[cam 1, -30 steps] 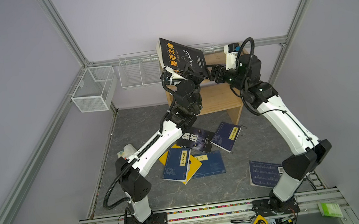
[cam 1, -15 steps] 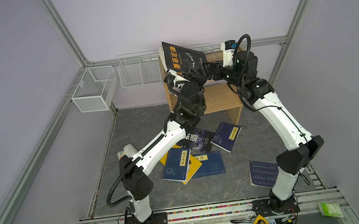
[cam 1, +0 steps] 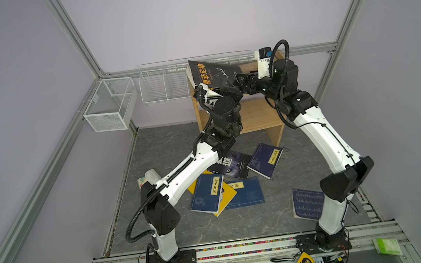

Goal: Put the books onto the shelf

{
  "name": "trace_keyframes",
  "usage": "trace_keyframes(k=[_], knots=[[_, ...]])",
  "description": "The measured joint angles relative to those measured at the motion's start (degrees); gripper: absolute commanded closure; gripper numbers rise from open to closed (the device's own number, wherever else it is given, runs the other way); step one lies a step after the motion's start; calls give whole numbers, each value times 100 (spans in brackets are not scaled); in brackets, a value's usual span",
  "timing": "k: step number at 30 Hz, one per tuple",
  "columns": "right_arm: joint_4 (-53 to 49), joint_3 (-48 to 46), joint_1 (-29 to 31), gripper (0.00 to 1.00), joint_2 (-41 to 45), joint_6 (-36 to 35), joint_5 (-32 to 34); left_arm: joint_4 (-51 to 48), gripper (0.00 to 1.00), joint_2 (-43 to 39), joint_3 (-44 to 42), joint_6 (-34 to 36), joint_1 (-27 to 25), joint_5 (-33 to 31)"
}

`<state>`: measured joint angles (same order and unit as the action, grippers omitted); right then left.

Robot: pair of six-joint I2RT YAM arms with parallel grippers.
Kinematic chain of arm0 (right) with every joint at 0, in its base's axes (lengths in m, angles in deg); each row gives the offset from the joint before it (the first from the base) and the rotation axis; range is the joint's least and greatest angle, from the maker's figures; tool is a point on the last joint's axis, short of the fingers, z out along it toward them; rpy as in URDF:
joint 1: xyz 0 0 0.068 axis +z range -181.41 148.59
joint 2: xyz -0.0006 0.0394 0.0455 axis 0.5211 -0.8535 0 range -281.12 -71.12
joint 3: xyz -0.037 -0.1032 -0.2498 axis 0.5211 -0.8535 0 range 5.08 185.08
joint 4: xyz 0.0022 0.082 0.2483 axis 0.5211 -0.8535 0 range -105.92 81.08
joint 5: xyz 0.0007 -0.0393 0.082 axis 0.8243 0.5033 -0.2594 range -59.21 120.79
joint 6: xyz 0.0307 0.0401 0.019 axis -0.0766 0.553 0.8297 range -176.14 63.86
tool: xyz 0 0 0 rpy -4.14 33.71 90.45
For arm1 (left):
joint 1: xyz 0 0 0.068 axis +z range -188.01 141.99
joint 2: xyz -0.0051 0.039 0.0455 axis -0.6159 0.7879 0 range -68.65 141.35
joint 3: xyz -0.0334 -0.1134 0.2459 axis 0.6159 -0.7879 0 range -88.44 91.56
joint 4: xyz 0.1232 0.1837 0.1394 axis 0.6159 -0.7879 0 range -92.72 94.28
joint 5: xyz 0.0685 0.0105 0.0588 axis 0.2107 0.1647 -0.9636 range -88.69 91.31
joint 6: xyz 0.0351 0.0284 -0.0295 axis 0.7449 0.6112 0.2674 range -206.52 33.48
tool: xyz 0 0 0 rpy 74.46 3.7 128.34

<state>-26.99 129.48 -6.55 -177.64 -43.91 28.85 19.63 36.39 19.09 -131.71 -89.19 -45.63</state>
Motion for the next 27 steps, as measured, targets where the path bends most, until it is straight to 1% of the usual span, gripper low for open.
trace_keyframes(k=[5,14,17,21,24,27], knots=[[4,70,2,30,-81,-136,44,-131,45,-144,-227,-138,-2,105],[9,120,2,32,-142,-136,66,-654,30,-859,-636,-505,55,505],[9,127,2,32,-151,-136,70,-933,28,-1156,-826,-719,232,890],[7,129,2,31,-151,-138,114,-1233,26,-1681,-1303,-966,590,1456],[7,129,4,31,-151,-140,149,-1528,25,-2068,-1565,-925,691,1757],[2,129,7,30,-144,-157,192,-1932,25,-2531,-1718,-627,686,2006]])
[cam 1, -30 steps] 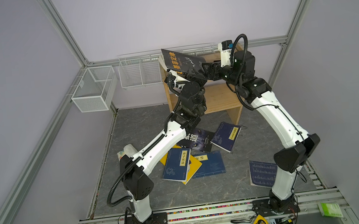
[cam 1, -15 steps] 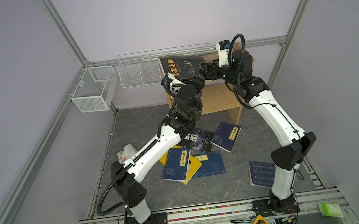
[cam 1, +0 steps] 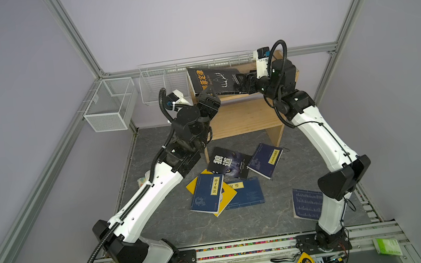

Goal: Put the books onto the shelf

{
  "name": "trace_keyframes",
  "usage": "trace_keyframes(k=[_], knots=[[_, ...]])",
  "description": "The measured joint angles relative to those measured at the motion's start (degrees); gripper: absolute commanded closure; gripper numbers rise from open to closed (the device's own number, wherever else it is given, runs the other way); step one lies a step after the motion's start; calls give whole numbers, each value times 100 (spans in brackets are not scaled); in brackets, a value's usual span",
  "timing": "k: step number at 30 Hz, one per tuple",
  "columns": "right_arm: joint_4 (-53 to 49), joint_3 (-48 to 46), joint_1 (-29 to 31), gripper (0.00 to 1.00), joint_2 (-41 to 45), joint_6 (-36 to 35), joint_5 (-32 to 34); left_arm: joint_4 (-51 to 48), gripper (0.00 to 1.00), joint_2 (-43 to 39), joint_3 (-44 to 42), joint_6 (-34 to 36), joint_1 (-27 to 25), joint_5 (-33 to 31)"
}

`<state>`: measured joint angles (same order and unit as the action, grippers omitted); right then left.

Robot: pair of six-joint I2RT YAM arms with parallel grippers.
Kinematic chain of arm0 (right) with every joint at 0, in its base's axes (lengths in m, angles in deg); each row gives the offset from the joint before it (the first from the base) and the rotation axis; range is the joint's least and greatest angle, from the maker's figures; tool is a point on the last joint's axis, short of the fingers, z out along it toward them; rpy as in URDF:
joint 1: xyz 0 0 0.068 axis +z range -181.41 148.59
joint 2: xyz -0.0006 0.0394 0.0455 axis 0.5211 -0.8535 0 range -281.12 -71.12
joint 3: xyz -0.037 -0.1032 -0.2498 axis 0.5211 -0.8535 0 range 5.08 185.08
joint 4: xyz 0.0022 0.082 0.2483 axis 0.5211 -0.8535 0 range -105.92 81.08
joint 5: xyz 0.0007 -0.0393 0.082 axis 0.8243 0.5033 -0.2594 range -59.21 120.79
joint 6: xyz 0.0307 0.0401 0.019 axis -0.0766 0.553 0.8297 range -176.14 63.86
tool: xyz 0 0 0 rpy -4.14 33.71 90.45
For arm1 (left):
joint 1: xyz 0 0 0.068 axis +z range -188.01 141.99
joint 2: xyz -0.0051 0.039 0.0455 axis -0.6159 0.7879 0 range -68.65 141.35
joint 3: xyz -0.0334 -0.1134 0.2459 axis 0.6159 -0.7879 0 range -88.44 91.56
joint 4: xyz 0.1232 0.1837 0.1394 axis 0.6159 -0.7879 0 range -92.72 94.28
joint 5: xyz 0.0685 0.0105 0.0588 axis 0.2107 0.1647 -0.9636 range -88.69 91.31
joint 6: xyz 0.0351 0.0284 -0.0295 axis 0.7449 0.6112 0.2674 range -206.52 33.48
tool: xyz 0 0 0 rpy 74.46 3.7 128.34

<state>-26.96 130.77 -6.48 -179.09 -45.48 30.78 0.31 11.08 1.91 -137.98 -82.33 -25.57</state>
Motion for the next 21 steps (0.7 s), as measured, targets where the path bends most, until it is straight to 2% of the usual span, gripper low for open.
trace_keyframes(k=[5,9,13,16,21], knots=[[-20,0,2,30,15,-2,44,-791,27,-894,50,890,0,4],[-20,0,2,30,15,0,42,-1447,27,-1154,883,1746,2,-70],[-20,0,2,30,15,2,39,-2240,22,-671,2400,2441,2,201],[-22,-4,2,28,22,2,20,-2841,13,-55,3574,2868,9,387],[-9,-129,2,26,116,-37,-4,-3628,0,780,4369,3086,422,1117]])
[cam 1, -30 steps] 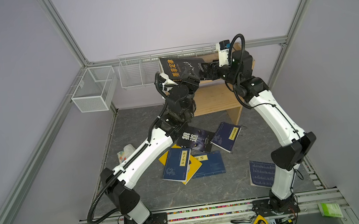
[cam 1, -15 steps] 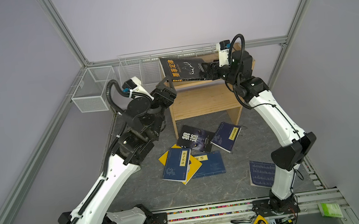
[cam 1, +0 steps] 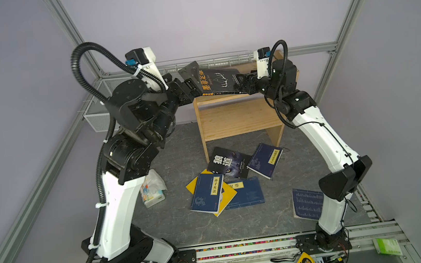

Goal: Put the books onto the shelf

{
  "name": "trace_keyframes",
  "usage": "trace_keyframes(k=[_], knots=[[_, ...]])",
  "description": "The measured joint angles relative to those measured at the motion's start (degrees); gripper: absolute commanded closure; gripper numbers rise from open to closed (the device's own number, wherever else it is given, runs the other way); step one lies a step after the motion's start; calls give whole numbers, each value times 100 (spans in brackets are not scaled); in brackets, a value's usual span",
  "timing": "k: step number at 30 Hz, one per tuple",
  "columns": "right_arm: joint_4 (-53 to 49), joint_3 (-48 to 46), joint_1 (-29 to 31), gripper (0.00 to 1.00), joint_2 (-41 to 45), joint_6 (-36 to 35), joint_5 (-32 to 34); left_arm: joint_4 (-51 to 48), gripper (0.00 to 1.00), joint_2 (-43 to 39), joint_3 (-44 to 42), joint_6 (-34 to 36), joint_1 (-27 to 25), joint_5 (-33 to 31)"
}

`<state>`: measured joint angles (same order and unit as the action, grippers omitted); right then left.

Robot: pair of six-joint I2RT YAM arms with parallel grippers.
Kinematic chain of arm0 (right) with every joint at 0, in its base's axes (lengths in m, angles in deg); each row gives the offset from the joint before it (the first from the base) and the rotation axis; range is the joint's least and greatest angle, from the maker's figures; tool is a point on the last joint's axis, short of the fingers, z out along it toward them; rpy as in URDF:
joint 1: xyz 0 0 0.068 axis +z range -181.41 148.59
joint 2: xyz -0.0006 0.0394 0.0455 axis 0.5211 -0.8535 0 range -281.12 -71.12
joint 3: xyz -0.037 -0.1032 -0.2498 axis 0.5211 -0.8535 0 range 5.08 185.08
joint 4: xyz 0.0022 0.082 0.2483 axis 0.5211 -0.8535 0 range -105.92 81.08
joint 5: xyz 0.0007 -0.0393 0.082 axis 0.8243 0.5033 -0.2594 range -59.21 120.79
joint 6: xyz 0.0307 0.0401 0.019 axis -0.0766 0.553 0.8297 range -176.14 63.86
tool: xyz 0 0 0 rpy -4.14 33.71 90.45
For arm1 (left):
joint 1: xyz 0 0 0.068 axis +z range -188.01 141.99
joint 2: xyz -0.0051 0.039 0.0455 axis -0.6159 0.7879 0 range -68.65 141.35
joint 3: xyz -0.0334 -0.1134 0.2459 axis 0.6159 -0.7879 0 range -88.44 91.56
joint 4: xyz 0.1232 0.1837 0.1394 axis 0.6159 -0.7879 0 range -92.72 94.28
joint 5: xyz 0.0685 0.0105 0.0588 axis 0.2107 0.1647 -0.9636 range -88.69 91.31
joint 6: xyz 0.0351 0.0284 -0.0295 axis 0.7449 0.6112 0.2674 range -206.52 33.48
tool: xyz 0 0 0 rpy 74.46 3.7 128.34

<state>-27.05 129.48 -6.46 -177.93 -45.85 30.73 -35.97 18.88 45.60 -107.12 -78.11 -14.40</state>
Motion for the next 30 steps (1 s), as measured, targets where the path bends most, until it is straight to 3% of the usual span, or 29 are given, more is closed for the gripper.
trace_keyframes(k=[9,16,30], knots=[[13,-118,0,26,87,-50,0,-531,1,1045,216,-468,1268,1825],[26,-181,0,26,129,-87,2,-514,0,1117,334,-664,1309,2417],[55,-308,-4,26,227,-111,2,-452,2,1556,678,-769,1322,2717]])
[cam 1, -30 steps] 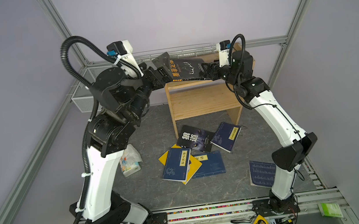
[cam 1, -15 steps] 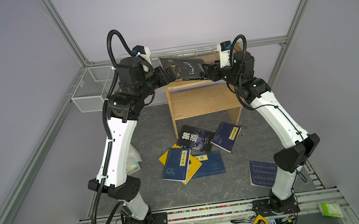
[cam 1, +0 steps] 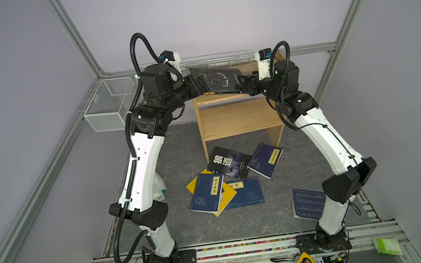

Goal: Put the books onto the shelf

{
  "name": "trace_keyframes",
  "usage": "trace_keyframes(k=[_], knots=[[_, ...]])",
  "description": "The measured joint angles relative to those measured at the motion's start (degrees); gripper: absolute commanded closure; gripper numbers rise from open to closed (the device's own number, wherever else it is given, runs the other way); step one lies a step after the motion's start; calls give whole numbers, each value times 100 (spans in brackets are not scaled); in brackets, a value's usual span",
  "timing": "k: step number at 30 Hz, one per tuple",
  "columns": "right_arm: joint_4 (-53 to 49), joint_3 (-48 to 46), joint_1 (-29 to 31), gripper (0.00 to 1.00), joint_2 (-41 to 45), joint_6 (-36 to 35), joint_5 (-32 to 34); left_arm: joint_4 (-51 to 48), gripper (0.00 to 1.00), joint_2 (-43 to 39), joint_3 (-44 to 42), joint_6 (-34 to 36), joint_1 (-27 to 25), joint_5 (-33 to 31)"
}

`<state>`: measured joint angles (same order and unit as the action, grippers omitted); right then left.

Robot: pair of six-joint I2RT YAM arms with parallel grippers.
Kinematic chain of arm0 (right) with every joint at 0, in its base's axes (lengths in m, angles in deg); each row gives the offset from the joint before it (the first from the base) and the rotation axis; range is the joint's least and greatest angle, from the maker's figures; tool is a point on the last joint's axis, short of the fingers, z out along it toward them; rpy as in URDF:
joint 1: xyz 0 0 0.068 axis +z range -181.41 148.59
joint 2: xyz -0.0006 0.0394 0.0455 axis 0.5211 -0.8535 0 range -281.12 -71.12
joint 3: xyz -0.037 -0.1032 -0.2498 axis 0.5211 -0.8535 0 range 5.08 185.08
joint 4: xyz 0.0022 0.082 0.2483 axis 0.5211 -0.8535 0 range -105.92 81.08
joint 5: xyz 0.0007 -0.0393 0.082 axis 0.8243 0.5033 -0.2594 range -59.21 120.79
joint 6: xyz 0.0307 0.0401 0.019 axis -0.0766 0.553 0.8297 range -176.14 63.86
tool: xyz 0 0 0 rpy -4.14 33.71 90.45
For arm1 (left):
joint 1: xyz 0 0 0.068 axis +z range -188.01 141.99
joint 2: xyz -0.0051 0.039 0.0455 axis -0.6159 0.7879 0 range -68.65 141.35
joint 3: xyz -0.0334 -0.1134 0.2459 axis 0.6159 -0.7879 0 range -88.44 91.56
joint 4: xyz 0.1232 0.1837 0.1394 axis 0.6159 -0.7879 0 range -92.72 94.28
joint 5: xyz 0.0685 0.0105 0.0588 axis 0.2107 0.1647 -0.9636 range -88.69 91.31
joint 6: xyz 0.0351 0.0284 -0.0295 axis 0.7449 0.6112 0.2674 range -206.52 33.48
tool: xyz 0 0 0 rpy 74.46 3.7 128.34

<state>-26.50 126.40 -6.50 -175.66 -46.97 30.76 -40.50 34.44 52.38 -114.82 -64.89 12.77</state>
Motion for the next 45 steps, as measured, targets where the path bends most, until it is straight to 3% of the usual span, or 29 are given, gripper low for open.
trace_keyframes(k=[12,16,19,27,33,37,45], knots=[[0,-164,-9,22,142,-68,-50,116,2,219,227,-57,2,35],[-44,-173,-31,10,188,-72,-227,205,0,-7,-155,46,2,-208],[-146,-210,-125,2,284,-66,-474,339,0,-538,-946,234,4,-496],[-55,-1108,-584,3,999,-4,-1633,763,0,-2170,-3047,903,2,-975],[319,-1919,-599,0,1462,-461,-2243,1228,3,-2487,-3987,1416,-2,-778],[507,-2103,-560,6,1526,-693,-2297,1421,8,-2236,-4054,1554,-2,-748],[997,-2457,-111,10,1598,-1095,-1537,1912,11,-2017,-4054,1663,-2,-841]])
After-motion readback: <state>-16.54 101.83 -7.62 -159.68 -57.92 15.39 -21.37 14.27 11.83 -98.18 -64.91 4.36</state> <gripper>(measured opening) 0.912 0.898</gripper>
